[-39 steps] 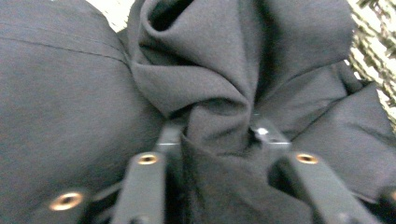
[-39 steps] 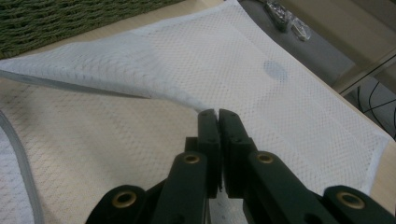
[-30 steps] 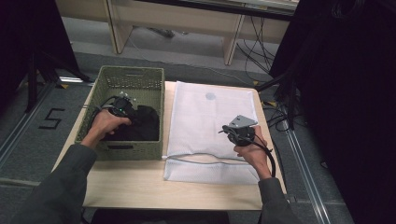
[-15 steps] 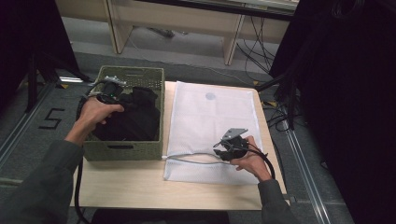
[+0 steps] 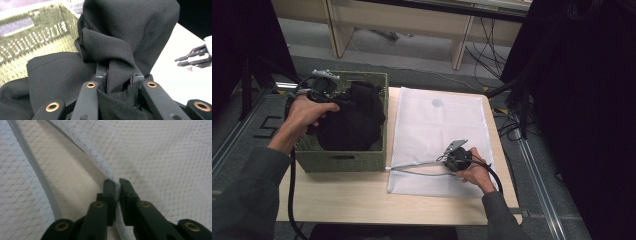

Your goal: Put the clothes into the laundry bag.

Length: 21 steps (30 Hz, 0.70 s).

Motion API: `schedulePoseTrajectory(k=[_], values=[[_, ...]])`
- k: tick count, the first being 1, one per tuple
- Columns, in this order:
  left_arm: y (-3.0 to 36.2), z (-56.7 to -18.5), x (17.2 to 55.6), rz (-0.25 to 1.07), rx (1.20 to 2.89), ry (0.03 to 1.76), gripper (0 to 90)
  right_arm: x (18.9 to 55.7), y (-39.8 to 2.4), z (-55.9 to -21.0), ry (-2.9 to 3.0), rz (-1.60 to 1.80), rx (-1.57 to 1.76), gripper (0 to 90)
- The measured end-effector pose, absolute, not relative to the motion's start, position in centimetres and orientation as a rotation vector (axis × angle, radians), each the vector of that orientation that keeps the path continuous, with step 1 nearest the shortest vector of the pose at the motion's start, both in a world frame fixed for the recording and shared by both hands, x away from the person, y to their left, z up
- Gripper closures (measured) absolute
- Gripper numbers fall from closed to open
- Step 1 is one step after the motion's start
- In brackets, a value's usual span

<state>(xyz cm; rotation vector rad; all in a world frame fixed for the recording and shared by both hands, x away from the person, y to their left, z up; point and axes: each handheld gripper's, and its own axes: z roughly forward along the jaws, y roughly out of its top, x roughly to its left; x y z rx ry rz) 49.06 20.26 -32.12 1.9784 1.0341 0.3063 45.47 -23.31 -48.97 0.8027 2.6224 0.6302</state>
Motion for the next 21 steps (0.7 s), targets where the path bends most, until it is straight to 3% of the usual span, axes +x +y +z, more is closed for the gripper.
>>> schedulePoseTrajectory(k=[7,12,21], values=[[20.2,-29.0,47.5,0.313,1.945,0.975,75.6,45.3,-23.5,-46.8,2.469,0.728,0.848,89.6],[19.9,-24.6,45.0,0.325,1.903,0.888,75.7,45.1,-23.7,-44.3,2.383,0.79,0.832,89.7],[17.5,-19.9,40.3,0.298,1.931,0.734,75.5,45.5,-24.2,-44.0,2.357,0.817,0.853,89.8]])
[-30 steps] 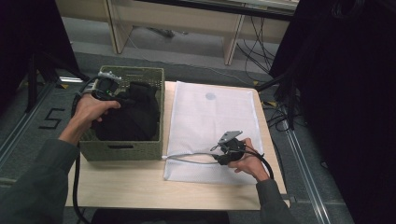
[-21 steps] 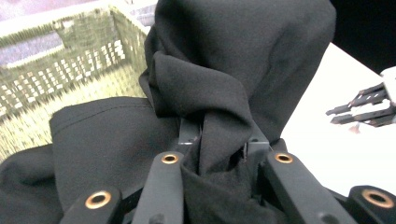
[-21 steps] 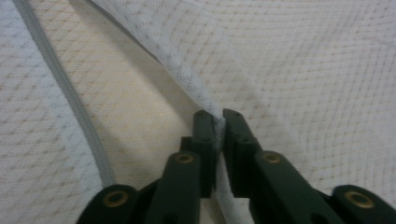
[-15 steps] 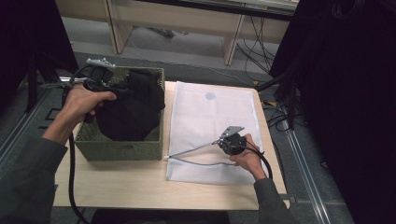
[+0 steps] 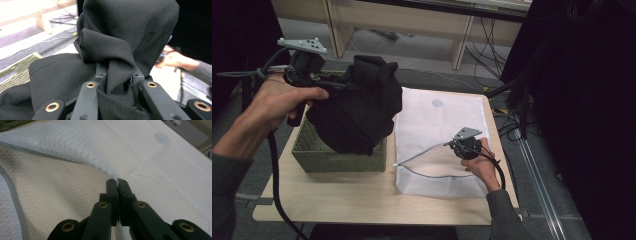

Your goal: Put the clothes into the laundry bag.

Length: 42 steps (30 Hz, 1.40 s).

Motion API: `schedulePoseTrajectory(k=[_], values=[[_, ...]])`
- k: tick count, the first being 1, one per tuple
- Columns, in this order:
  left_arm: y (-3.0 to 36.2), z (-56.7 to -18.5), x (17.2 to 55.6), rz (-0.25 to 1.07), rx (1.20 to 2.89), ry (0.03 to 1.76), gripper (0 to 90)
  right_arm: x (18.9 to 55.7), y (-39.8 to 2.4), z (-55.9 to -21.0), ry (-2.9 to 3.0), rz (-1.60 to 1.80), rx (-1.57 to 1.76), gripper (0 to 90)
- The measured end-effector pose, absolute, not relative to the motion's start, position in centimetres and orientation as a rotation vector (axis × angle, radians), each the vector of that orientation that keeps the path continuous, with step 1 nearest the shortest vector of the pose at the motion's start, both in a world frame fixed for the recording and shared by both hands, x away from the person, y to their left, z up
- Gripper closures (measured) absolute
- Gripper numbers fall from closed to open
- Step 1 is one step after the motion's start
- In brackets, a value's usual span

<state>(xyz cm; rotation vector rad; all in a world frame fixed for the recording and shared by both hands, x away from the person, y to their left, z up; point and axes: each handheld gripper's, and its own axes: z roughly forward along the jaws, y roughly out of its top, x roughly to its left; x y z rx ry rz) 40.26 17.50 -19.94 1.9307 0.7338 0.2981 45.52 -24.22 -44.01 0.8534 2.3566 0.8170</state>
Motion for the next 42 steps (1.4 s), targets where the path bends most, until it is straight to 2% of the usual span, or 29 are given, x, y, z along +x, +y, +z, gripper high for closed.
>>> schedulePoseTrajectory(k=[5,14,19,30,37,40,42], values=[[14.2,-21.1,36.8,0.227,1.945,0.61,75.6,45.7,-24.4,-43.0,2.303,0.859,0.821,89.9],[8.8,-26.0,35.8,0.066,2.015,0.491,75.5,45.2,-23.9,-40.3,2.175,0.926,0.79,89.9],[4.8,-30.6,37.3,-0.029,2.054,0.497,75.3,45.1,-24.3,-39.7,2.151,0.973,0.792,89.9],[-1.6,-38.7,41.4,-0.047,2.157,0.575,74.9,44.5,-24.2,-38.1,2.121,1.005,0.788,89.9],[-3.7,-40.4,41.9,-0.126,2.118,0.586,74.5,44.2,-23.9,-37.7,2.114,1.011,0.759,89.9],[-4.0,-40.6,43.2,-0.026,2.15,0.634,74.4,43.8,-23.6,-37.4,2.116,1.017,0.755,89.9],[-4.2,-41.0,44.2,-0.021,2.138,0.696,73.7,43.5,-23.4,-37.2,2.114,1.008,0.718,89.9]])
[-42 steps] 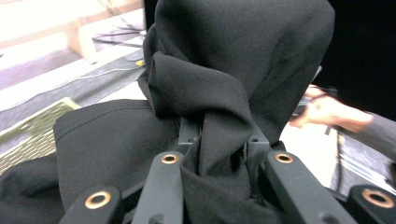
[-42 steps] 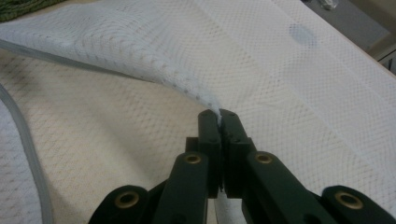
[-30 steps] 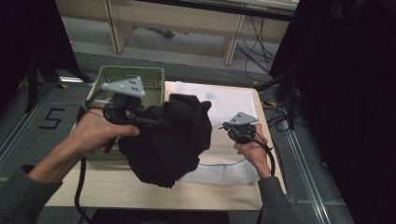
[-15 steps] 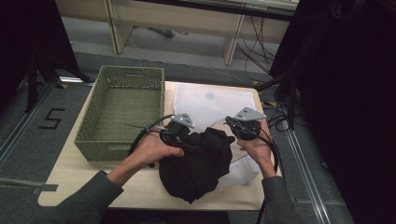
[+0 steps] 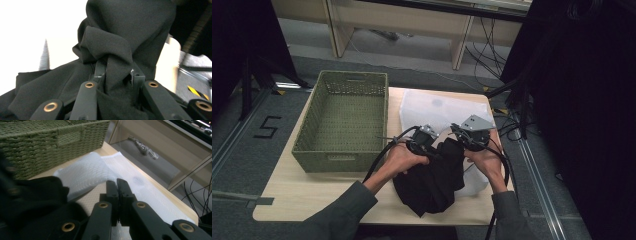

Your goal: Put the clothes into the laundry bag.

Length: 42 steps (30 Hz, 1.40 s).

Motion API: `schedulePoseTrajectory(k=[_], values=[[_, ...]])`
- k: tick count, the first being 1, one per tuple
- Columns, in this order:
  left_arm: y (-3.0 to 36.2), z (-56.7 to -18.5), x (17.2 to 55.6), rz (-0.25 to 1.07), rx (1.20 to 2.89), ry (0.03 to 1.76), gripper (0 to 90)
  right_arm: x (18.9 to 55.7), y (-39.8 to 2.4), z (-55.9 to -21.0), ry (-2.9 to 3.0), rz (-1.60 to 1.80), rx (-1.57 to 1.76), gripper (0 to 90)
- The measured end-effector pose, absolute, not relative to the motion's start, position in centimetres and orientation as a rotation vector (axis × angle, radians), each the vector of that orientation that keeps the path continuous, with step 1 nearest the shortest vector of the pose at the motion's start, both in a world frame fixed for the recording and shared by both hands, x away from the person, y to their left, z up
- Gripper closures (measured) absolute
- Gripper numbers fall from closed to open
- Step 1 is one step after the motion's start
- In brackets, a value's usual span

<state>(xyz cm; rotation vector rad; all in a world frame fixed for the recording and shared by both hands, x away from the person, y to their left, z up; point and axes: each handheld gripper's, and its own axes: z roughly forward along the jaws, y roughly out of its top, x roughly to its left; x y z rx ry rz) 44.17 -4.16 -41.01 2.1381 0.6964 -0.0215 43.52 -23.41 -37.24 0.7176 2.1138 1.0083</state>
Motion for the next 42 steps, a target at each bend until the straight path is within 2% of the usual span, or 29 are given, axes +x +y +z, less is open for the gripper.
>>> schedulePoseTrajectory(k=[2,3,4,5,6,7,10,11,12,13,16,19,23,24,26,27,28,29,30,32,33,35,36,39,40,41,42], values=[[-4.4,-41.7,45.0,0.038,2.141,0.76,72.7,43.2,-23.1,-37.1,2.111,1.01,0.719,90.0],[-4.4,-42.4,45.7,0.147,2.252,0.741,71.8,43.2,-22.9,-37.1,2.115,1.01,0.718,90.0],[-5.0,-43.5,45.9,0.218,2.244,0.807,69.9,43.2,-22.8,-37.2,2.127,1.002,0.69,90.0],[-5.5,-45.1,46.6,0.219,2.283,0.846,65.1,43.2,-22.4,-37.7,2.141,0.987,0.698,90.0],[-5.5,-45.1,46.6,0.219,2.283,0.846,60.4,43.2,-22.4,-37.7,2.141,0.987,0.698,90.0],[-5.4,-45.6,47.0,0.181,2.308,0.842,60.4,43.2,-22.3,-38.0,2.157,0.975,0.688,90.0],[-4.8,-44.7,46.9,0.145,2.29,0.819,45.4,43.5,-22.3,-38.7,2.171,0.961,0.686,90.0],[-4.4,-43.6,46.3,0.132,2.262,0.814,34.5,43.5,-22.6,-38.6,2.166,0.976,0.713,90.0],[-4.4,-43.6,46.3,0.132,2.262,0.814,31.8,43.5,-22.8,-38.5,2.17,0.983,0.705,90.0],[-3.8,-42.3,45.3,0.157,2.186,0.829,29.4,43.6,-22.9,-38.4,2.159,0.991,0.722,90.0],[-2.8,-41.0,44.3,0.159,2.182,0.796,24.0,43.6,-23.2,-38.3,2.169,0.987,0.715,90.0],[-1.4,-40.0,42.6,0.199,2.209,0.735,21.8,43.5,-23.2,-38.4,2.162,0.997,0.738,89.9],[-0.6,-41.0,41.6,0.214,2.285,0.686,18.0,43.5,-23.0,-38.5,2.165,0.995,0.738,89.9],[-0.7,-41.7,41.7,0.199,2.277,0.699,18.8,43.5,-22.9,-38.5,2.172,0.993,0.726,90.0],[-0.8,-43.0,42.5,0.172,2.323,0.652,44.6,43.3,-22.7,-38.5,2.172,0.983,0.725,90.0],[-1.5,-44.4,42.9,0.147,2.311,0.636,54.2,43.3,-22.6,-38.5,2.166,0.983,0.719,90.0],[-1.5,-44.4,42.9,0.147,2.311,0.636,62.5,43.3,-22.6,-38.5,2.166,0.983,0.719,90.0],[-2.4,-45.1,42.7,0.135,2.241,0.673,70.9,43.2,-22.4,-38.3,2.172,0.983,0.704,90.0],[-2.4,-45.1,42.7,0.135,2.241,0.673,74.1,43.0,-22.2,-38.3,2.163,0.992,0.725,90.0],[-3.6,-45.0,42.1,0.183,2.258,0.619,76.3,42.9,-22.1,-38.2,2.175,0.999,0.707,90.0],[-4.0,-44.5,42.1,0.216,2.325,0.549,77.0,42.9,-22.0,-38.1,2.172,1.012,0.691,90.0],[-5.0,-45.6,42.3,0.201,2.266,0.635,77.3,42.7,-21.6,-37.8,2.182,1.033,0.666,90.0],[-5.2,-46.3,42.7,0.226,2.329,0.638,77.1,42.6,-21.5,-37.8,2.188,1.024,0.677,90.0],[-5.5,-47.3,43.0,0.217,2.266,0.692,74.5,42.4,-21.2,-38.0,2.21,1.006,0.661,90.0],[-5.3,-46.8,42.7,0.213,2.255,0.675,72.2,42.4,-21.2,-38.2,2.207,1.006,0.672,90.0],[-4.9,-45.7,42.3,0.221,2.247,0.661,61.8,42.7,-21.4,-38.5,2.216,1.007,0.662,90.0],[-4.9,-45.7,42.3,0.221,2.247,0.661,56.9,42.7,-21.4,-38.5,2.216,1.007,0.662,90.0]])
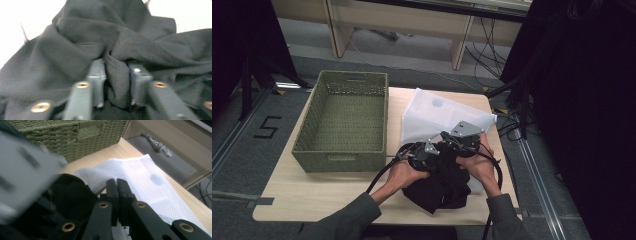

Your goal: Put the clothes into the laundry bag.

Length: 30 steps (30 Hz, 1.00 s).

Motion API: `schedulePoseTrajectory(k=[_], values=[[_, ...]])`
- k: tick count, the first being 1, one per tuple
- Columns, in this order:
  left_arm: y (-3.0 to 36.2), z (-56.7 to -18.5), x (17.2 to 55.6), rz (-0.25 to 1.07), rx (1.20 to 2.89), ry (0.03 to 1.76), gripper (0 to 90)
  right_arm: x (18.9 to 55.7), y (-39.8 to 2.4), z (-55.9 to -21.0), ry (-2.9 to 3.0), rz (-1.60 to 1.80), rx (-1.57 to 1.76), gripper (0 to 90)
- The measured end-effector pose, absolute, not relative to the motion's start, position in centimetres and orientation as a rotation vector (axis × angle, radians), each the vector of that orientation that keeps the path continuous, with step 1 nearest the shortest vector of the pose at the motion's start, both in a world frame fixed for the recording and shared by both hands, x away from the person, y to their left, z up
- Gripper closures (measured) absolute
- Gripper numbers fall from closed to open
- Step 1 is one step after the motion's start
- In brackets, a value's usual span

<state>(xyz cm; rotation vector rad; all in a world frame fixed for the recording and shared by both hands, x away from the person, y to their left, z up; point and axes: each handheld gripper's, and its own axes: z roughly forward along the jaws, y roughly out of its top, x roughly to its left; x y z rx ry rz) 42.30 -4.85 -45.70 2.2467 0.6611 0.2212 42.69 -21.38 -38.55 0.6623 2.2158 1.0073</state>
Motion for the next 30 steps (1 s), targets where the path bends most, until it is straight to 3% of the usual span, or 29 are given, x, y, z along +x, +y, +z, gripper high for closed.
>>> schedulePoseTrajectory(k=[1,4,6,9,12,18,19,21,23,27,28,29,30], values=[[-4.3,-44.5,41.9,0.231,2.209,0.672,56.9,42.7,-21.5,-38.6,2.219,1.008,0.669,90.0],[-2.8,-42.3,42.2,0.253,2.127,0.703,42.3,42.6,-21.7,-38.4,2.215,1.016,0.69,90.0],[-2.2,-41.6,42.7,0.292,2.101,0.718,39.2,42.6,-21.6,-38.3,2.211,1.021,0.699,90.0],[-1.2,-40.3,44.2,0.227,1.97,0.795,36.0,42.6,-21.6,-38.2,2.218,1.014,0.678,90.0],[-1.2,-40.1,45.0,0.301,2.022,0.781,37.9,42.6,-21.5,-38.2,2.21,1.019,0.678,90.0],[-2.8,-41.6,47.1,0.311,2.085,0.763,46.9,42.6,-21.4,-38.2,2.21,1.021,0.696,90.0],[-3.1,-41.9,47.3,0.336,2.121,0.754,52.3,42.7,-21.4,-38.2,2.207,1.02,0.695,90.0],[-3.2,-42.1,47.7,0.429,2.164,0.737,72.1,42.6,-21.4,-38.3,2.219,1.016,0.677,90.0],[-2.7,-42.0,48.3,0.424,2.156,0.736,86.2,42.7,-21.4,-38.4,2.218,1.014,0.68,90.0],[-1.9,-40.2,48.4,0.448,2.221,0.692,89.0,42.6,-21.4,-38.8,2.23,1.024,0.684,87.7],[-1.7,-39.9,48.4,0.449,2.232,0.686,89.0,42.4,-21.4,-38.8,2.235,1.041,0.713,80.7],[-1.5,-39.5,48.3,0.447,2.247,0.669,89.0,41.8,-21.5,-38.6,2.28,1.087,0.798,67.7],[-1.2,-39.3,48.3,0.445,2.26,0.653,89.0,41.8,-21.5,-38.6,2.28,1.087,0.798,67.7]])
